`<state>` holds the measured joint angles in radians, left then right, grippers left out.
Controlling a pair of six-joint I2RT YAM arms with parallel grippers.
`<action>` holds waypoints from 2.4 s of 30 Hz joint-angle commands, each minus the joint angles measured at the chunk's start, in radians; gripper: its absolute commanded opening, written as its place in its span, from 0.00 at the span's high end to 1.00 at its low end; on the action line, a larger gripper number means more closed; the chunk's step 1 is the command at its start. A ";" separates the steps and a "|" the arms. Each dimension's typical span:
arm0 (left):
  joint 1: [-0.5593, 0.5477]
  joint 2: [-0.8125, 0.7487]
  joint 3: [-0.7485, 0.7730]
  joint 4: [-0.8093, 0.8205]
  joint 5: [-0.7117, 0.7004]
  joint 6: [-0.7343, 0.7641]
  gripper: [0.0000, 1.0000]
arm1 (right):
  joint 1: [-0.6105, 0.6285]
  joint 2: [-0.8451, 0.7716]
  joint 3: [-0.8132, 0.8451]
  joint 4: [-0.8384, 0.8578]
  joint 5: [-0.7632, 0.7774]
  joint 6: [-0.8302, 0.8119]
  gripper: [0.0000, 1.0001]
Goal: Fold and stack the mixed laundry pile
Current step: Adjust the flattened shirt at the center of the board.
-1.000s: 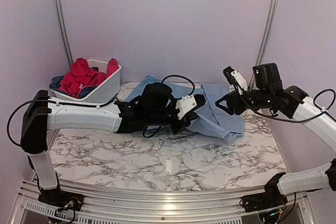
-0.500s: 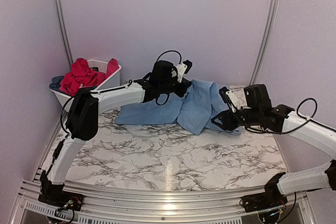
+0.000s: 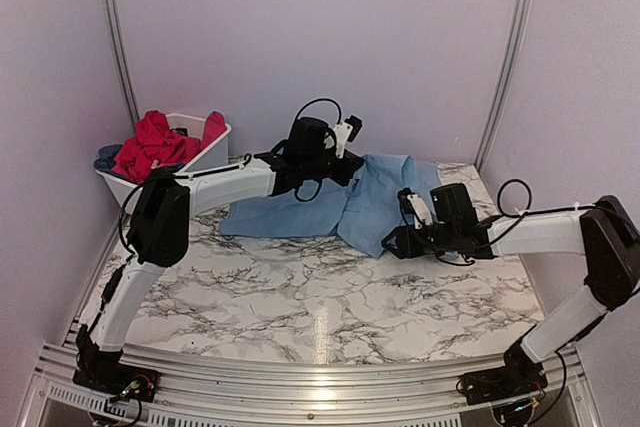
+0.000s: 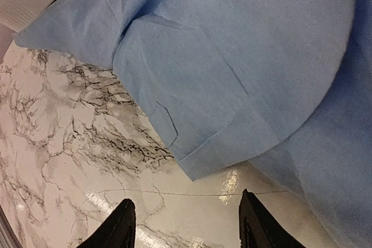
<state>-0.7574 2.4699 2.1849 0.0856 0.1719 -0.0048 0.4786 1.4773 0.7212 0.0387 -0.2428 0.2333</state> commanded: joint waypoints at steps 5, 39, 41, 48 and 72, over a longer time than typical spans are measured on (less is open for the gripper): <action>0.001 -0.048 -0.001 0.045 0.002 0.000 1.00 | -0.014 0.139 0.015 0.194 0.028 0.079 0.39; 0.005 -0.436 -0.511 0.113 -0.179 0.097 0.35 | 0.022 -0.371 -0.090 0.142 -0.138 0.074 1.00; 0.005 -0.526 -0.645 0.112 -0.252 0.118 0.28 | 0.031 -0.468 -0.081 0.068 -0.135 0.074 1.00; 0.050 -0.807 -1.006 0.136 -0.340 0.062 0.26 | 0.136 -0.715 0.041 -0.207 -0.162 0.066 1.00; 0.040 -1.132 -1.419 0.009 -0.302 0.012 0.27 | 0.199 -1.004 0.133 -0.535 -0.252 0.073 1.00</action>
<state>-0.7063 1.2968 0.8047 0.1932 -0.1913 0.0246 0.6704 0.5228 0.8925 -0.4690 -0.4801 0.2600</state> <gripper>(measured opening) 0.746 0.002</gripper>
